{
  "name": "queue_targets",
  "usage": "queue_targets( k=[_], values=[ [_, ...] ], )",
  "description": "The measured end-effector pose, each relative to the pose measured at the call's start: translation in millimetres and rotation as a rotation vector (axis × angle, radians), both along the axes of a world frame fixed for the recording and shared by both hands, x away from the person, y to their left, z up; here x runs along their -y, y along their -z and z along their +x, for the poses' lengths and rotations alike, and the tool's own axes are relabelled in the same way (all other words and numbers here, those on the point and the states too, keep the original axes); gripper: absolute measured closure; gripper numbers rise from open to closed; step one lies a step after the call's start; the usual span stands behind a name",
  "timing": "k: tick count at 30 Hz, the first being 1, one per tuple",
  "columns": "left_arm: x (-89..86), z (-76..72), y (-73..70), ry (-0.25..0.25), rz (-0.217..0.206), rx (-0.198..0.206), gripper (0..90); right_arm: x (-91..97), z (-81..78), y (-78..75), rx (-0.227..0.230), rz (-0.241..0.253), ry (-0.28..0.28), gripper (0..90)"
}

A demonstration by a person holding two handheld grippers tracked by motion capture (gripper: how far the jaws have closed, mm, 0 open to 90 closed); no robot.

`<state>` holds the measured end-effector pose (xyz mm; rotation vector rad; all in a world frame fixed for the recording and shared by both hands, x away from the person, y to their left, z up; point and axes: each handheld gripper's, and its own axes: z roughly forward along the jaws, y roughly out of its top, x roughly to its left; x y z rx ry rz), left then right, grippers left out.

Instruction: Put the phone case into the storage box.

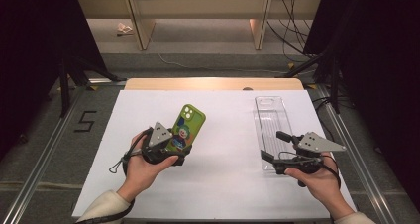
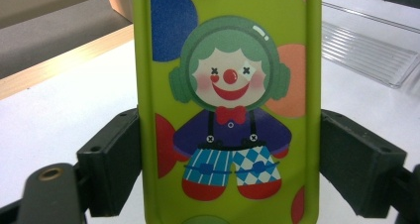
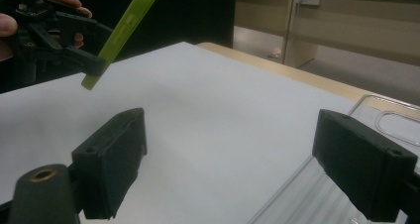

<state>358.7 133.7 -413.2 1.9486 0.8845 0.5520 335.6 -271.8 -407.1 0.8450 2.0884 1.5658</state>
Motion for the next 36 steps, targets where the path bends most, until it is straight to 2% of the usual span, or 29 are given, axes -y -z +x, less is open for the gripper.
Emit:
queue_targets(
  k=[12, 36],
  values=[
    [0.0, -5.9, 0.0, 0.014, 0.001, 0.002, 16.3, -15.9, 4.9, -4.6, 0.000, 0.024, -0.010, 14.1],
    [8.4, -10.8, 1.7, 0.044, 0.005, 0.008, 16.3, -46.2, 19.6, -9.1, -0.005, 0.030, -0.044, 14.0]
  ],
)
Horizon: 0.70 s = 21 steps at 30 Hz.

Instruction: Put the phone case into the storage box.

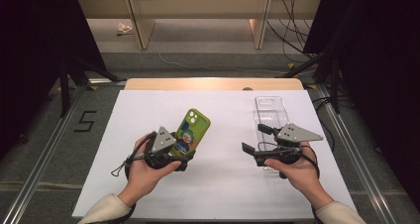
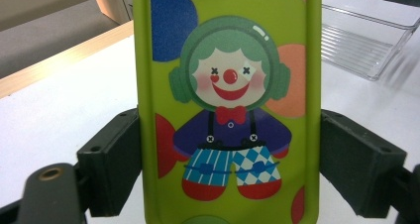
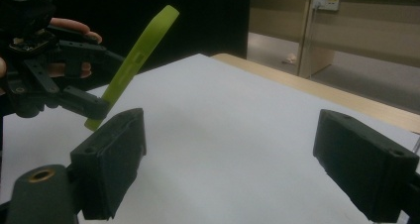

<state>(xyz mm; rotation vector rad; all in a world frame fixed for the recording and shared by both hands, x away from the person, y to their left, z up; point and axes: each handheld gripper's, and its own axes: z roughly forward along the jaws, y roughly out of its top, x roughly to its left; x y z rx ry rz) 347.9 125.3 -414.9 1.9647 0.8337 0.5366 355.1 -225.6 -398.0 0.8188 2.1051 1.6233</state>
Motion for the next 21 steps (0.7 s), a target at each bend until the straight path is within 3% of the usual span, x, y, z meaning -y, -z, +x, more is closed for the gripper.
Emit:
queue_targets(
  k=[21],
  values=[
    [7.1, -3.6, 0.3, 0.026, 0.010, 0.007, 16.3, -27.6, 13.9, -8.0, 0.004, 0.013, -0.027, 13.8]
  ],
)
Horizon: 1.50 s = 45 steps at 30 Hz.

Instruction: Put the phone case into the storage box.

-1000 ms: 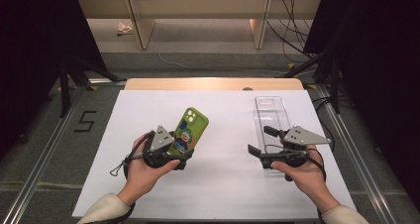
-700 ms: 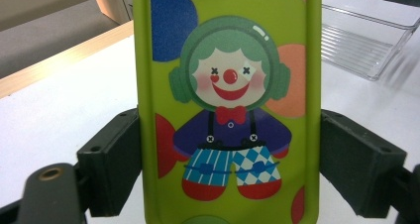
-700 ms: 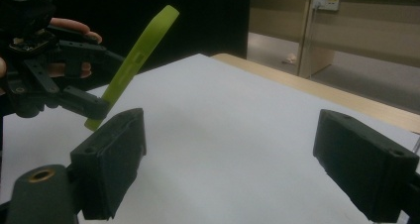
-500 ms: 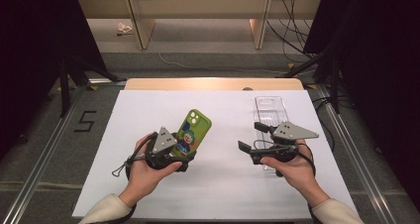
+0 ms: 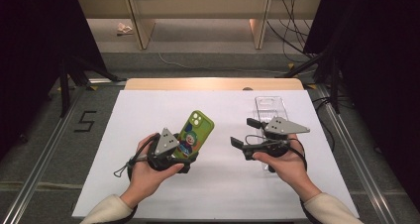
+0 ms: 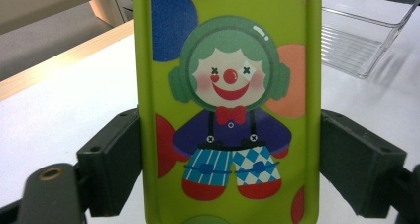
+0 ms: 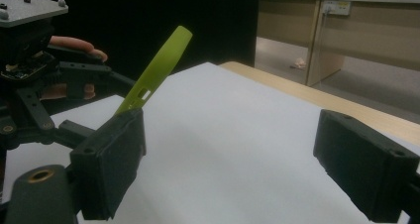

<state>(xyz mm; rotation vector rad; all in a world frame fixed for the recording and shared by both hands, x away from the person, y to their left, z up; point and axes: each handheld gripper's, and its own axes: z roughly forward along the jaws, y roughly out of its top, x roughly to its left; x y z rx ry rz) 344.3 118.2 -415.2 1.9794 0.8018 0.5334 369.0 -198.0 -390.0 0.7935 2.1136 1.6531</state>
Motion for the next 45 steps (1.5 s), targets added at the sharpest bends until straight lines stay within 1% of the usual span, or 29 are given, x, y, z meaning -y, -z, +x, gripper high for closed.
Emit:
queue_targets(
  k=[6, 14, 25, 34, 45],
  values=[
    [1.6, 0.0, 0.5, 0.006, -0.002, 0.003, 16.3, -4.1, 3.4, -1.2, 0.000, 0.002, 0.000, 13.8],
    [5.7, -1.7, 2.6, 0.017, 0.007, 0.001, 16.3, -10.3, 8.9, -4.2, 0.001, 0.003, 0.003, 13.8],
    [10.4, -3.6, 3.0, 0.030, 0.010, 0.003, 16.3, -16.3, 12.6, -5.0, 0.000, 0.005, -0.002, 13.9],
    [17.5, -5.4, 5.2, 0.051, 0.021, 0.002, 16.3, -23.0, 16.2, -4.9, -0.004, 0.003, -0.005, 13.9],
    [17.7, -4.3, 6.5, 0.043, 0.026, 0.002, 16.3, -32.0, 18.3, -5.9, -0.005, 0.005, -0.022, 13.8]
  ],
)
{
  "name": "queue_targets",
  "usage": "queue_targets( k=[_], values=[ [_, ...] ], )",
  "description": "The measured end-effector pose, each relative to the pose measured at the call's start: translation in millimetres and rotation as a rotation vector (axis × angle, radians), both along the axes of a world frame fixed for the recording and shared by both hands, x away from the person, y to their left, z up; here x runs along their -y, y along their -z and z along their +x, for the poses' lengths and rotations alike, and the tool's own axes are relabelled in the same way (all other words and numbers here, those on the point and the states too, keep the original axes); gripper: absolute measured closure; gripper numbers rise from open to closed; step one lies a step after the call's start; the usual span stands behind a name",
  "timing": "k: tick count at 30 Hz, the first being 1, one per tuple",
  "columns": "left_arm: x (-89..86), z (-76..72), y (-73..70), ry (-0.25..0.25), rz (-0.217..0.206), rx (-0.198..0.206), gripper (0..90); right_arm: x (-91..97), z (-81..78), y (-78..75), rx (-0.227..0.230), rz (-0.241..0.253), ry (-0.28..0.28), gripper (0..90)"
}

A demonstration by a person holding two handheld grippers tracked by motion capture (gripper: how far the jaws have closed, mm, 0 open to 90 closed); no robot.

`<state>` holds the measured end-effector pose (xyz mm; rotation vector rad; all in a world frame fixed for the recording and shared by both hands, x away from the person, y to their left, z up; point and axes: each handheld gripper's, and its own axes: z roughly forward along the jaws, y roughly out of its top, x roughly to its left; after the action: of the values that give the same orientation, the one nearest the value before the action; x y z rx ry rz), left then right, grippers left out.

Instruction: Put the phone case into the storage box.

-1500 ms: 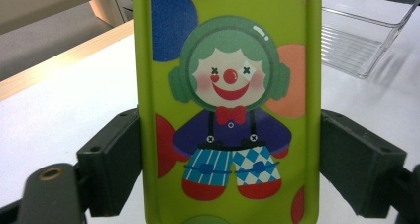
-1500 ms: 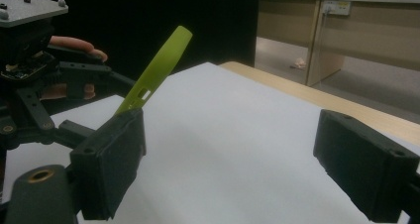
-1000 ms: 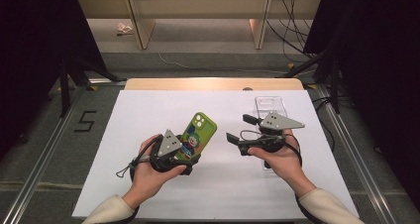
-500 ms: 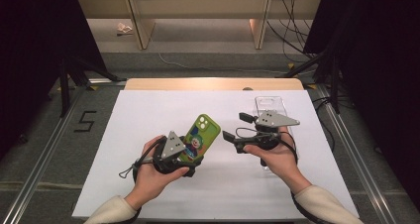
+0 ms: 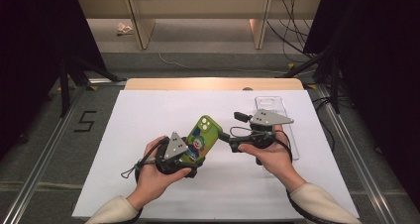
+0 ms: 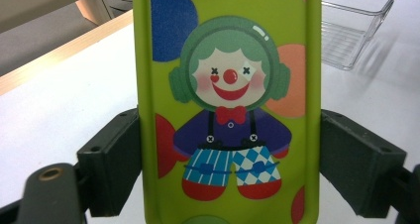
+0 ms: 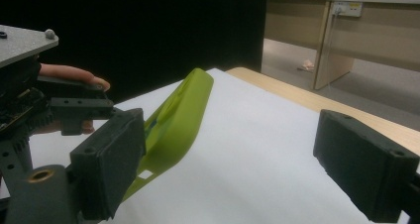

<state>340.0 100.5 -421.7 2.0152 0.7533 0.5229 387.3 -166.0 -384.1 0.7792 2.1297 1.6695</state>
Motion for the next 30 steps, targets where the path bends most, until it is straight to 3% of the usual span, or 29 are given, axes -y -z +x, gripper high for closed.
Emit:
queue_targets(
  k=[30],
  values=[
    [7.2, -0.9, 5.2, 0.013, 0.027, 0.002, 16.3, -28.1, 11.6, 1.6, -0.026, -0.007, -0.021, 14.3]
  ],
)
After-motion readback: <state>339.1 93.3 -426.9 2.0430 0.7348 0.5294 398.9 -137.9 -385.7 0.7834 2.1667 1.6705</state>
